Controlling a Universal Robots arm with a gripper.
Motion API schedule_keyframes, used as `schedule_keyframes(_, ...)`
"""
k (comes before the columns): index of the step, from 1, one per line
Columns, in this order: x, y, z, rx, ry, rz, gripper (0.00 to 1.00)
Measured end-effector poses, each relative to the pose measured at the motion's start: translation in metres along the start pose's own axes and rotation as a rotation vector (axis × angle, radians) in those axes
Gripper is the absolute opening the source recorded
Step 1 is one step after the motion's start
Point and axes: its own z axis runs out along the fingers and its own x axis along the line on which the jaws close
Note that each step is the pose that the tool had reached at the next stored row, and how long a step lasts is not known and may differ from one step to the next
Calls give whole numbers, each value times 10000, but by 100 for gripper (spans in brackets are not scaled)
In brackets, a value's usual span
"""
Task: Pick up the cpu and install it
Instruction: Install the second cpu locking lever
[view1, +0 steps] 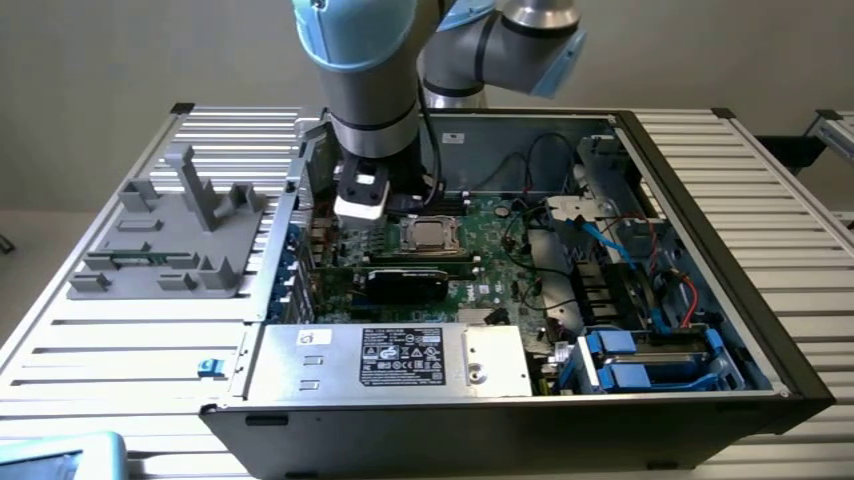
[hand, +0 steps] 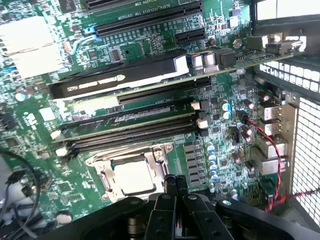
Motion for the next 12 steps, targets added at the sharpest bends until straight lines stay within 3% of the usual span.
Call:
schedule_keyframes(5, 133, -98, -168, -17, -9, 2, 11)
schedule_keyframes(7, 169, -122, -204, -90, -15, 7, 11)
schedule_keyframes(9, 171, -136, -206, -321, -6, 11, 11)
schedule_keyframes(12, 159, -181, -189, -738, 73, -9, 11)
